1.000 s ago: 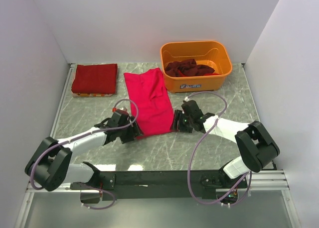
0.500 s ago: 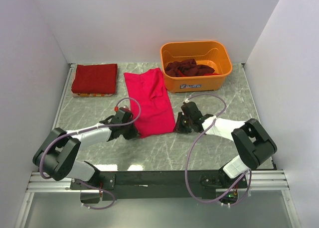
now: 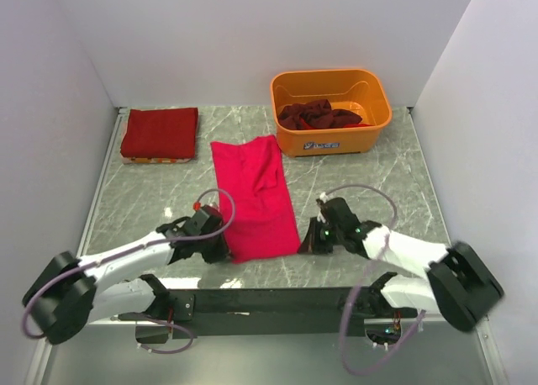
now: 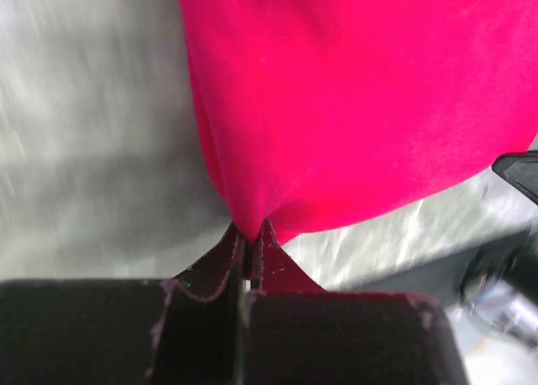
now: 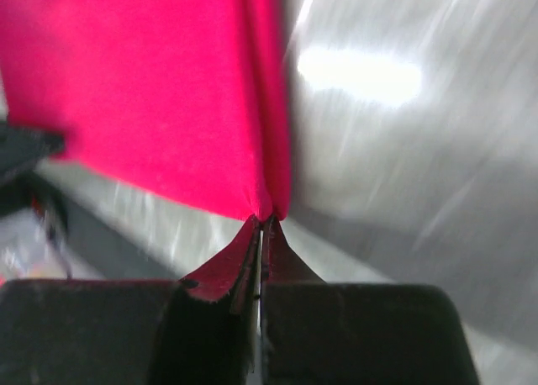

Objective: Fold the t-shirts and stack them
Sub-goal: Fold the tshirt

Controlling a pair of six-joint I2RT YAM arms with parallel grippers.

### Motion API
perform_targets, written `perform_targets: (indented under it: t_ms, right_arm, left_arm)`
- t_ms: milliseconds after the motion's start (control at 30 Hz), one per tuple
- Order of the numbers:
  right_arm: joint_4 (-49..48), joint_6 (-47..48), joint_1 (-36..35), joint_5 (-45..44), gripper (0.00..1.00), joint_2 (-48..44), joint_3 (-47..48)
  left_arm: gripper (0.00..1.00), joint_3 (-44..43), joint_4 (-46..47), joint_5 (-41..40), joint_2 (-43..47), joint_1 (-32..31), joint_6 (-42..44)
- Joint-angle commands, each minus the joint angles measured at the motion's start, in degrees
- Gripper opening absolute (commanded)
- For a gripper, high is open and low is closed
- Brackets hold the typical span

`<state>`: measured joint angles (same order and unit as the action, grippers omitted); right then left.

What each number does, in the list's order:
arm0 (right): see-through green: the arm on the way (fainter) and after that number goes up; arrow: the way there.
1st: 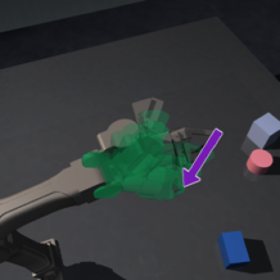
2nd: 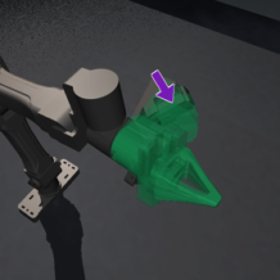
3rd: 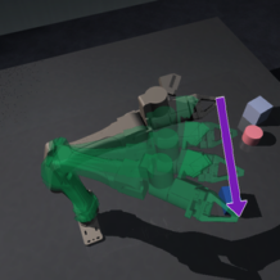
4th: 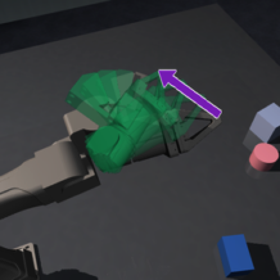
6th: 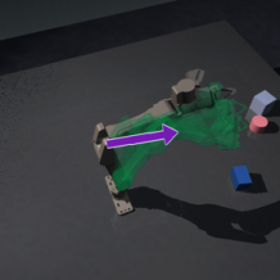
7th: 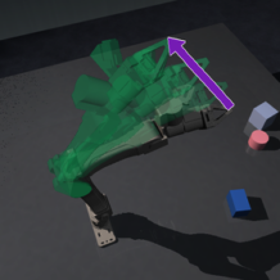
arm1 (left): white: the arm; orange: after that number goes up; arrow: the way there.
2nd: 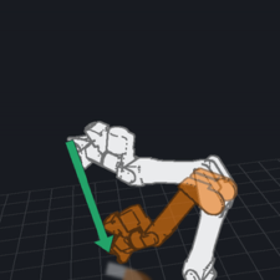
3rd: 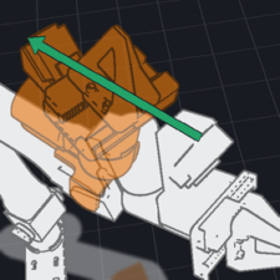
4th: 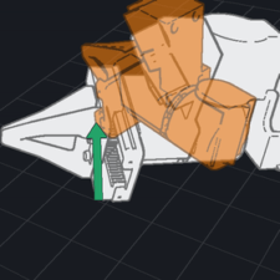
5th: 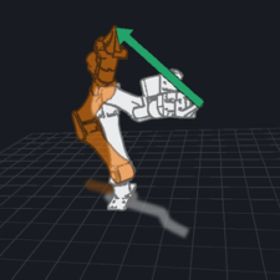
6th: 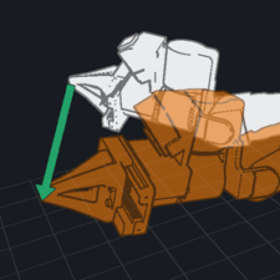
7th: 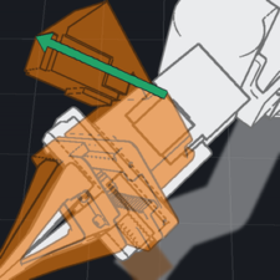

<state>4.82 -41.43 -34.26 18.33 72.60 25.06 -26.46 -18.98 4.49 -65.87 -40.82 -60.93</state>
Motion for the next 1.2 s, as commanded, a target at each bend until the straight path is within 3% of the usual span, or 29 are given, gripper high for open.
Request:
perform_targets:
  t_ms: [0, 133, 300, 500, 633, 933, 1167]
  right_arm:
    - [7.7, -2.6, -3.2, 5.6, 0.00, -10.2, -3.1]
    - [13.7, -7.3, -6.5, 7.2, 0.00, -20.4, -3.4]
    - [18.0, -4.6, -5.4, -0.9, 0.00, -25.1, 3.8]
    - [14.4, 0.4, -3.8, -9.4, 0.00, -19.3, 14.0]
    - [14.8, 3.5, -2.8, -15.5, 0.00, -14.4, 22.4]
    - [12.4, 5.7, 1.2, -16.7, 0.00, -1.2, 36.5]
    - [10.8, 7.4, 2.8, -15.2, 0.00, 4.9, 42.9]
  left_arm:
    - [0.01, 1.5, -9.2, 1.7, 6.1, -3.7, -4.4]
    - [0.01, 0.1, -14.7, 5.5, 17.0, -9.4, -9.4]
    - [0.01, -3.2, -17.0, -1.7, 22.4, -9.5, -10.4]
    - [0.01, -11.3, -14.8, -6.2, 16.0, -6.7, -5.4]
    - [0.01, -14.0, -12.8, -5.0, 13.0, 1.7, -0.4]
    - [0.01, -20.5, -6.6, -1.3, 6.4, 12.0, 6.3]
    - [0.01, -24.5, -5.1, -0.1, 1.4, 15.5, 8.5]
